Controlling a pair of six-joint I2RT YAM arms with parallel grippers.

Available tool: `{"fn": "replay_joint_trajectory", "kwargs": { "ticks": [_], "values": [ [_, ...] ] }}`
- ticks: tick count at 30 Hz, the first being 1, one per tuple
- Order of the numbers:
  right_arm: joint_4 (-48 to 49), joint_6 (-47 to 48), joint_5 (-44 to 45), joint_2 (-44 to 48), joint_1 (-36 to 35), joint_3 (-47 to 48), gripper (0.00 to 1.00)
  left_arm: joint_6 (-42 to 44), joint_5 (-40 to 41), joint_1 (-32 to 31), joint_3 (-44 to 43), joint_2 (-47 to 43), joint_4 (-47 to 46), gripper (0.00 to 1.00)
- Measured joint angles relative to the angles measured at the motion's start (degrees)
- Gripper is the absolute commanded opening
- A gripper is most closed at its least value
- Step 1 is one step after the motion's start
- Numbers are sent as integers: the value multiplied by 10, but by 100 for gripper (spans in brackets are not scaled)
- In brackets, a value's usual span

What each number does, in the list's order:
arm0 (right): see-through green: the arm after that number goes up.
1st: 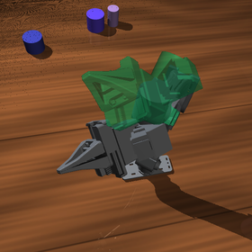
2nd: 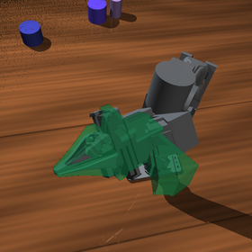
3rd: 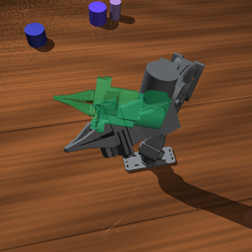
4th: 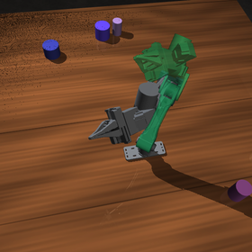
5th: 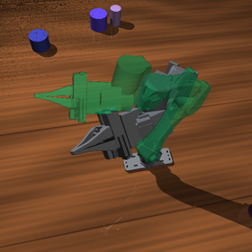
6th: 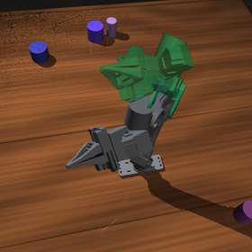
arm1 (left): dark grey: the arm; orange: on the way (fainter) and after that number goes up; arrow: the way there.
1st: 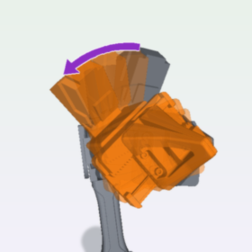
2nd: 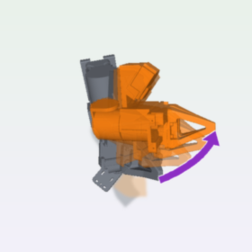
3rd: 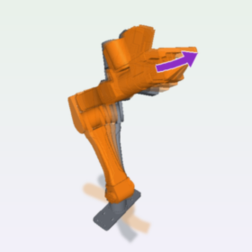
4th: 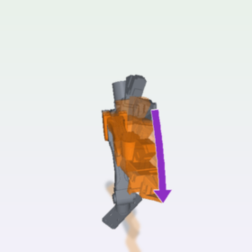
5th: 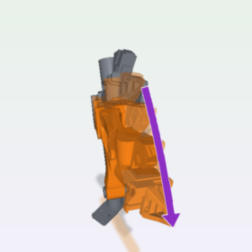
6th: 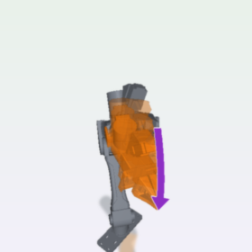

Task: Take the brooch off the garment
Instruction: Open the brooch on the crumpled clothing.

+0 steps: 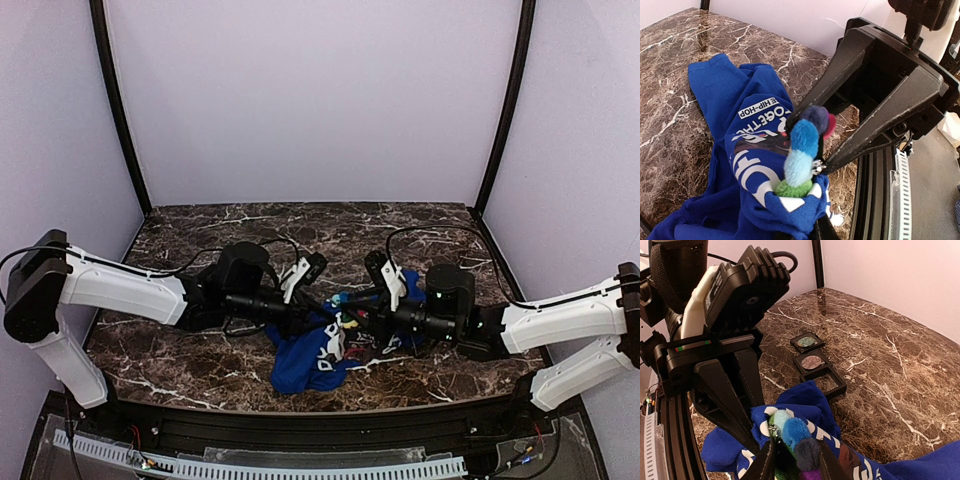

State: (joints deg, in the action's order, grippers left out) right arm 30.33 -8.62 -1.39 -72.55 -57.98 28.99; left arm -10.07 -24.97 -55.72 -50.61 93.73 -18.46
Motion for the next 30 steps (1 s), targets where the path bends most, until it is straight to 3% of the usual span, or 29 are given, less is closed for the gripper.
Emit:
{"fn": "replay_joint_trajectory", "kwargs": {
  "ticks": [8,17,21,24,27,30],
  "values": [
    [1,1,3,-3,-1,2,4,1,2,1,0,0,7,1],
    [5,0,-6,-2,-1,2,0,3,3,3,0,1,9,6],
    [12,-1,-21,8,1,-7,0,6,-2,3,0,1,5,20],
    [21,-5,-40,19,8,-17,0,7,-8,2,0,1,-1,40],
    [32,-10,-61,31,19,-28,0,11,-10,2,0,1,-8,52],
    [40,-16,-85,40,33,-37,0,18,-10,2,2,-1,-15,75]
  ]
}}
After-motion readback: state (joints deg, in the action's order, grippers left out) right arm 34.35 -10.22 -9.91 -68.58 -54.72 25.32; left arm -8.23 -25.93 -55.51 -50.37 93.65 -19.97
